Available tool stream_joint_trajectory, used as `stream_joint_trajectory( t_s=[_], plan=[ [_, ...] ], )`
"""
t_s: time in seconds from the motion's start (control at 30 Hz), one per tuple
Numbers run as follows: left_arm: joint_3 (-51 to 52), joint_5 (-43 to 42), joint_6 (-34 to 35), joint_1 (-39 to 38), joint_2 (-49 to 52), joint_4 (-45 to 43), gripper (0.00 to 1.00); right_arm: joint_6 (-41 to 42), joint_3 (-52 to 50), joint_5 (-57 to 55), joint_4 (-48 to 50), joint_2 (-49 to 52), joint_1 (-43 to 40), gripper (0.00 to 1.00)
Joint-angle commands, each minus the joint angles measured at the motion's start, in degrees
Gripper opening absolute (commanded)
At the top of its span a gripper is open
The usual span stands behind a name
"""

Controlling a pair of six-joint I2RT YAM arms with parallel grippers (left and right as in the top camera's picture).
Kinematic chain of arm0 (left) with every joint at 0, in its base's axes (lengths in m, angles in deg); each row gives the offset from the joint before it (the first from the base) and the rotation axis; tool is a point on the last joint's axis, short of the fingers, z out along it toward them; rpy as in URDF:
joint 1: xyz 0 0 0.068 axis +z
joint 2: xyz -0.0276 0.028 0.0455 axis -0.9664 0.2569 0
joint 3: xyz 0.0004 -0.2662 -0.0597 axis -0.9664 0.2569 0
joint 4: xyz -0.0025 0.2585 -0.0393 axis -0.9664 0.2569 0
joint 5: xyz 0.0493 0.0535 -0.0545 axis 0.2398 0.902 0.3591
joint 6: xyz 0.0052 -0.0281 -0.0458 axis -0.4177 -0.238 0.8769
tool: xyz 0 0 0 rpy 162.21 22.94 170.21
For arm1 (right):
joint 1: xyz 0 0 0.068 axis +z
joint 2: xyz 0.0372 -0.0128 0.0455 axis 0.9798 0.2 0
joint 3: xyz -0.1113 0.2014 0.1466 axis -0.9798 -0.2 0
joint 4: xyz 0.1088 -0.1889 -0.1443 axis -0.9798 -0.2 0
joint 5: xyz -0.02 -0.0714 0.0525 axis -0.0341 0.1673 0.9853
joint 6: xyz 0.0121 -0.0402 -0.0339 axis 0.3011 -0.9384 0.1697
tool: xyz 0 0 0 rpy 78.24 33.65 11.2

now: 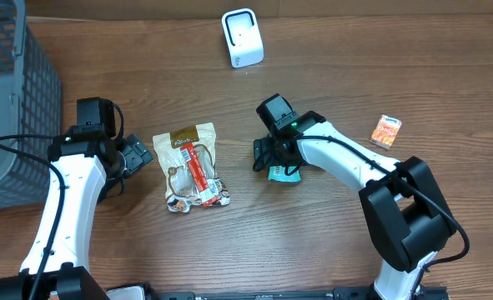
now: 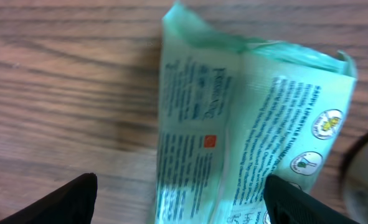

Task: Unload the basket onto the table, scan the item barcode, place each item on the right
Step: 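Move the right gripper back over the mint-green wipes pack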

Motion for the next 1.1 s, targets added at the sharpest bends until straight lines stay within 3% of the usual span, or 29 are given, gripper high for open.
stream_joint_trajectory(
  t_s=[0.0,0.4,0.67,0.8,1.07],
  plan=[
    [0.1,0.7,-0.7,0.1,0.0,0.0,1.00,2.9,-1.4,6.2,0.0,0.1,2.5,0.87],
    [0.1,0.7,-0.7,0.1,0.0,0.0,1.00,5.7,-0.7,5.9,5.8,-0.1,8.7,0.88],
    [0.1,0.7,-0.7,0.1,0.0,0.0,1.00,2.3,6.8,1.4,-0.6,-5.0,7.1,0.89],
    [0.1,0.7,-0.7,0.1,0.0,0.0,1.00,2.4,6.9,-3.7,-6.2,-5.7,7.1,0.99],
    [0.1,0.7,-0.7,0.1,0.0,0.0,1.00,4.5,2.9,-5.2,-9.5,-5.3,7.1,1.00]
  ],
)
